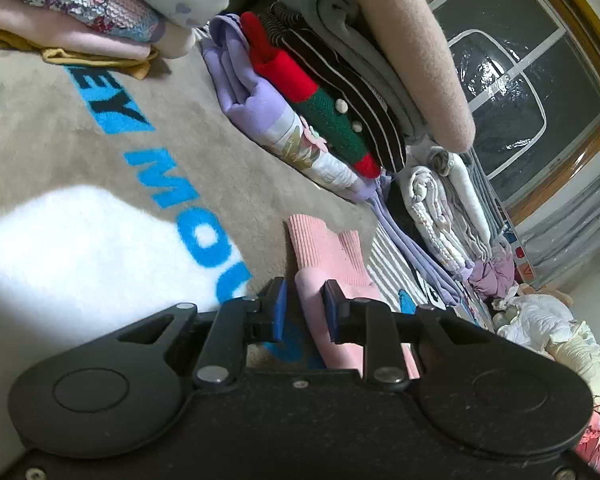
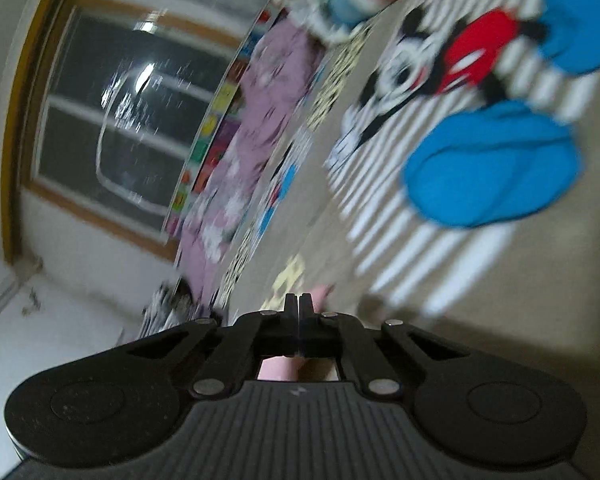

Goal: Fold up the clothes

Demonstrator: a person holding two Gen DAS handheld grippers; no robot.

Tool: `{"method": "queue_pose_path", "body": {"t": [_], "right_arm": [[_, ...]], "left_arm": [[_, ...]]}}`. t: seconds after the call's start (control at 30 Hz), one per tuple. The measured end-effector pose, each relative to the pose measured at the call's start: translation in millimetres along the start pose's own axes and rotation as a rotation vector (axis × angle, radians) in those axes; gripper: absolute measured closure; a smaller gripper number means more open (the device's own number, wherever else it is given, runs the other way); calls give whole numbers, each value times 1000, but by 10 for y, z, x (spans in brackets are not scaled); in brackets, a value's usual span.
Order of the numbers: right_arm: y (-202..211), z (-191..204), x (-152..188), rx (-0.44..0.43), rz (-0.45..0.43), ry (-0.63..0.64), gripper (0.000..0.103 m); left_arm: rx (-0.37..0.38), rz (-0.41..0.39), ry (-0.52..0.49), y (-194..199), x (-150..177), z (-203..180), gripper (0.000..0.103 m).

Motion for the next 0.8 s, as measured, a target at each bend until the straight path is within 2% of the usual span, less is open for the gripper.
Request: {"method": "queue_pose_path", "body": {"t": [0.07,0.1,0.17,0.23,0.27,0.3,0.37,0.47,0.53,0.67,0.8], "right_arm": [[58,-91,-14,30,2,-1,100],[60,-127,-2,43,13,1,95],[-7,-135,69,32,47,-13,95],[-98,-48,167,13,92,22,84],[-149,5,215,5,111,42,70],[-216,73,260,-7,129,62,62],[-323,144,274,-23,138,61,57],[-544,169,265,-21,147,29,58],[-629,203,283,-11,156,54,61],[-655,185,318,13,155,60,87],[-399,178,280,23,107,48,89]], "left_arm": [[-2,0,-3,4,1,-3,80],[-2,0,-4,6,1,-4,80],[-1,-1,-2,10,0,1,80],[-2,-1,-4,8,-1,0,80],[-3,-1,-5,6,-1,0,80],[-4,-1,-6,5,-1,-1,80],[-4,-1,-5,5,-1,0,80],[0,-1,-2,3,1,2,80],[4,-1,2,4,0,7,80],[10,-2,9,12,-2,8,80],[15,-2,14,14,-1,12,80]]}}
Point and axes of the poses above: each gripper's, at about its wrist camera, not at the fingertips, and y roughly against the way its jaws point, z to its left, x to its underside, the point moved 7 cm from there along -y, roughly the way its jaws point, and after that the axes turned 5 degrees about -z, right-handed, at the moved point
